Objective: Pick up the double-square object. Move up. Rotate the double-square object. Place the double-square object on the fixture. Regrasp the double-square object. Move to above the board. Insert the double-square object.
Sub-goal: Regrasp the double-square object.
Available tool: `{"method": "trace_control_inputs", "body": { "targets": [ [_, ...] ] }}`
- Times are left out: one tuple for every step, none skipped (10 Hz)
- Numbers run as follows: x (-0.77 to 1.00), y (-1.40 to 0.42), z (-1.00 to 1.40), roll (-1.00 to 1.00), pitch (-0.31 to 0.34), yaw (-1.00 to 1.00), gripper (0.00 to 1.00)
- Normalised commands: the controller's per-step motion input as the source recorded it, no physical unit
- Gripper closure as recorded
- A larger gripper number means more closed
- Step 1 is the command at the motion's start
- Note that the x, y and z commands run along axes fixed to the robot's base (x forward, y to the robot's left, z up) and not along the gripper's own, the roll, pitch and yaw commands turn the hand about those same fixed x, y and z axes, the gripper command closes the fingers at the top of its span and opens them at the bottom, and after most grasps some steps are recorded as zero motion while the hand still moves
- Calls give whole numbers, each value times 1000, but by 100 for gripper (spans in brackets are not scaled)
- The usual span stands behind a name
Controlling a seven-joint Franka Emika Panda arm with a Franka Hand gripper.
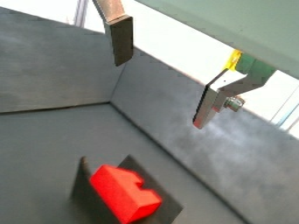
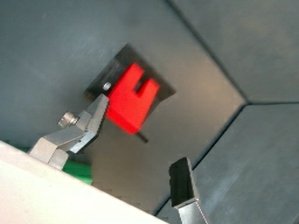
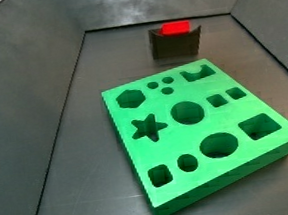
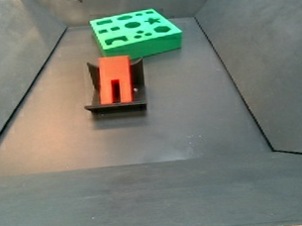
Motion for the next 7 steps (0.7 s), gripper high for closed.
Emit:
{"method": "trace_control_inputs", "body": {
  "targets": [
    [97,-39,-13,1000,160,96,0],
    [99,-38,-13,1000,190,137,0],
    [96,-40,-16,930,199,169,0],
    [100,-43,-14,677,165,193,0],
    [101,-43,-16,551,146,203,0],
    [97,-33,-10,326,104,212,0],
    [86,-27,-3,229,64,212,0]
  ]
}}
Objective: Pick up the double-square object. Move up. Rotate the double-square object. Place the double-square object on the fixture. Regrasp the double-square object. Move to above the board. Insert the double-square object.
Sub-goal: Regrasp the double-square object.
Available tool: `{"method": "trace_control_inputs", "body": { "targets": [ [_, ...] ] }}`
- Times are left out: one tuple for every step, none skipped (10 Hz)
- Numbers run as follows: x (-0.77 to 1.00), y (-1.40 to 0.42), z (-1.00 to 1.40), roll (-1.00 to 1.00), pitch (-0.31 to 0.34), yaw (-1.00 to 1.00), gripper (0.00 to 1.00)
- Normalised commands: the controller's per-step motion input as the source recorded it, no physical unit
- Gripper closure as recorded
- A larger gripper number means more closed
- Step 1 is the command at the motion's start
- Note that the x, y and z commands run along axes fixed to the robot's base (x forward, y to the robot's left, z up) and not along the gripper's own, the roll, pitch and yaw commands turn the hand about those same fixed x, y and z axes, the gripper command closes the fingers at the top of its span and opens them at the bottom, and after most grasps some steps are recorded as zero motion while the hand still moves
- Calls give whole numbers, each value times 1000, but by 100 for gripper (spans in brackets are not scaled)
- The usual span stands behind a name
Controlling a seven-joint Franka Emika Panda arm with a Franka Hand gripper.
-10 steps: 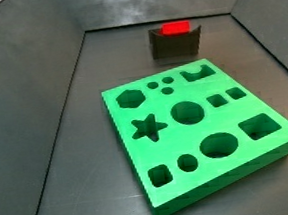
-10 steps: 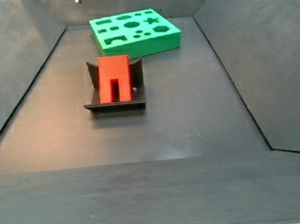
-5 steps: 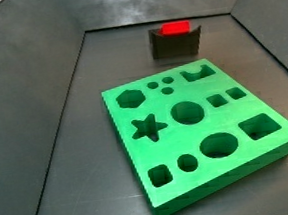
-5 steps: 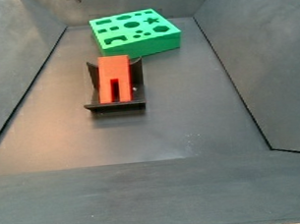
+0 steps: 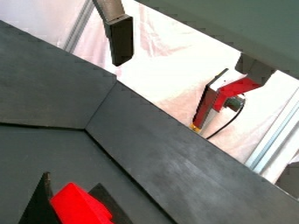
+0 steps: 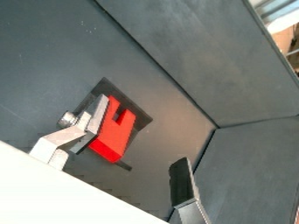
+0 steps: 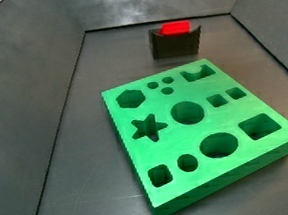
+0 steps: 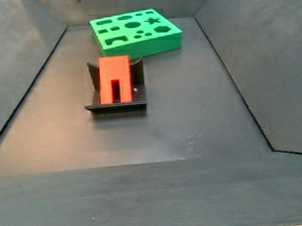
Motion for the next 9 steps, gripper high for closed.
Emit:
{"method": "trace_control_inputs", "body": {
  "targets": [
    [74,-34,-9,181,15,201,0],
    [32,73,-1000,118,-18,202,0],
    [38,72,-1000,109,-37,169,0],
    [49,69,-1000,100,-74,138,0],
    [57,61,-1000,85,-109,97,0],
    [61,61,-1000,78,-117,78,0],
    [72,57,-1000,67,-120,26,0],
    [77,52,-1000,69,-121,7,0],
    [82,45,-1000,74,-102,-22,0]
  ]
}}
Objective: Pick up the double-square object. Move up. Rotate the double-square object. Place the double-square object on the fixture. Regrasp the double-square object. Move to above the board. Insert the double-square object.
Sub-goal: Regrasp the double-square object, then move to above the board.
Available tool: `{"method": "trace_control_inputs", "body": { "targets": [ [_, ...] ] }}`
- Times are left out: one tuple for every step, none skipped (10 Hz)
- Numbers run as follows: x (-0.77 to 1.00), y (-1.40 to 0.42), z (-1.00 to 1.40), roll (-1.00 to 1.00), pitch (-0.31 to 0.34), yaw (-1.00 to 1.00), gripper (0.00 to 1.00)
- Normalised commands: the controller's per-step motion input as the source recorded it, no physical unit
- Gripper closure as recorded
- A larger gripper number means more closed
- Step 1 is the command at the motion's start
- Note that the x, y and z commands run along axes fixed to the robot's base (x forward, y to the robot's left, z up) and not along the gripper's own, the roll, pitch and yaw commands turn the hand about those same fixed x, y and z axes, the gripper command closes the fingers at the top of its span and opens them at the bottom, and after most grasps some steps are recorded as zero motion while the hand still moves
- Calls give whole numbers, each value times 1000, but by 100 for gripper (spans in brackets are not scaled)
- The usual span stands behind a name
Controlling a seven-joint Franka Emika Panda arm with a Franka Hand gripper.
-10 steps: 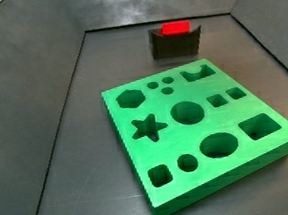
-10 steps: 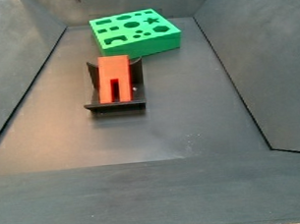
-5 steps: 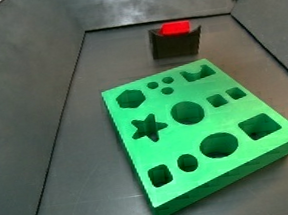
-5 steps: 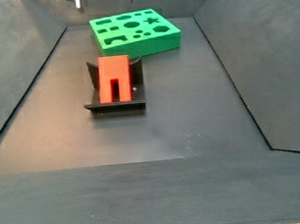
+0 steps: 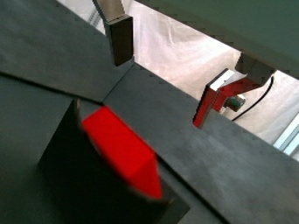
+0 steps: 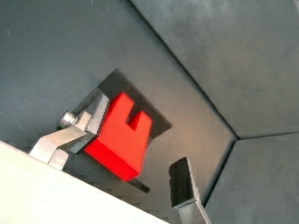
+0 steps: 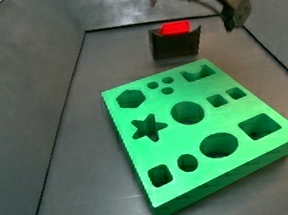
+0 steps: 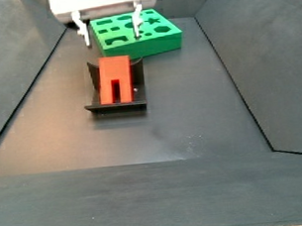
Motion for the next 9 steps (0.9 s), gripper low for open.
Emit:
{"method": "trace_control_inputs", "body": {
  "targets": [
    [88,44,-1000,72,-82,-38,0],
    [99,39,-1000,65,-63,-47,0],
    [98,27,-860,66,-31,-49,0],
    [90,15,-654,66,-3,-40,0],
    [85,13,-555,68,7,-35,0],
    [76,5,-363,72,15,-13,0],
    [72,4,-227,68,20,3,0],
    [0,0,-500,0,0,0,100],
    [-36,-138,1000,-120,-69,-216,100]
  ]
}}
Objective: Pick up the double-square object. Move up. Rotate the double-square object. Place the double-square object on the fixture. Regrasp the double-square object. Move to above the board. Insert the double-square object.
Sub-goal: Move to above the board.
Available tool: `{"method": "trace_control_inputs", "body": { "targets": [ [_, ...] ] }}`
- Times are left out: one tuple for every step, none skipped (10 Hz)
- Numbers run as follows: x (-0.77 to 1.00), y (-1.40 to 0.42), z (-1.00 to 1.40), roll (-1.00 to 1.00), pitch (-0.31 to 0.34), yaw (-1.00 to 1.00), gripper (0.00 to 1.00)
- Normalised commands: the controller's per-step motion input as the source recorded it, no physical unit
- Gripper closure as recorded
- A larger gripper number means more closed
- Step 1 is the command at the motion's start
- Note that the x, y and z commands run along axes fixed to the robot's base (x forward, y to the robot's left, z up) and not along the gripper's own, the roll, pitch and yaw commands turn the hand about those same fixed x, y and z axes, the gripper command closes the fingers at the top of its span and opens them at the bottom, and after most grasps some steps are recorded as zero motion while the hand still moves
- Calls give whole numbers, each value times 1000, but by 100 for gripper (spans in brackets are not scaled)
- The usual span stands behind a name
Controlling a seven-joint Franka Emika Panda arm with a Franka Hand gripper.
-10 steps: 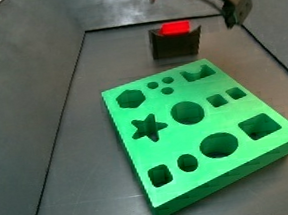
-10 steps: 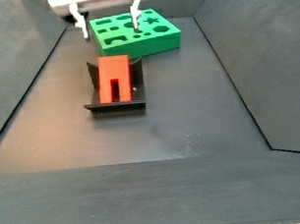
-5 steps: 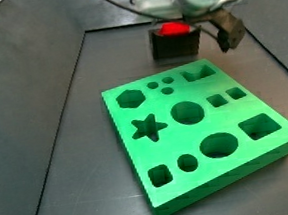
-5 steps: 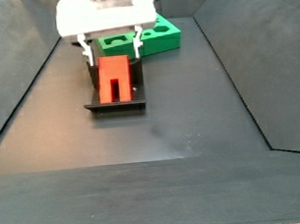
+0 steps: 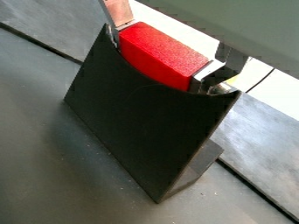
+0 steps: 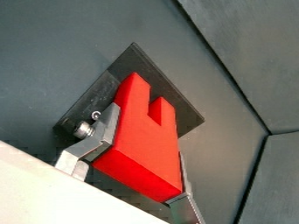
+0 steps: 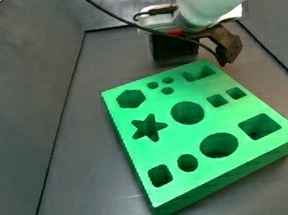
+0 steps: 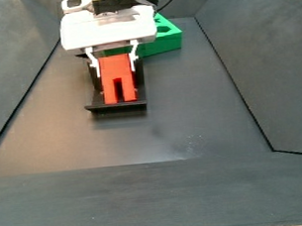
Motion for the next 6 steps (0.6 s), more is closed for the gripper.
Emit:
{"method": "trace_control_inputs", "body": {
  "targets": [
    [-37,-138,1000,-117,-65,-212,100],
    [-44,-127,1000,-105,-32,-199,100],
    [-46,-120,1000,-101,-5,-186,100],
    [-44,-116,1000,-104,46,-152,100],
    [-46,-111,1000,-95,97,-114,100],
    [-47,-107,1000,-85,128,-80,100]
  ]
}}
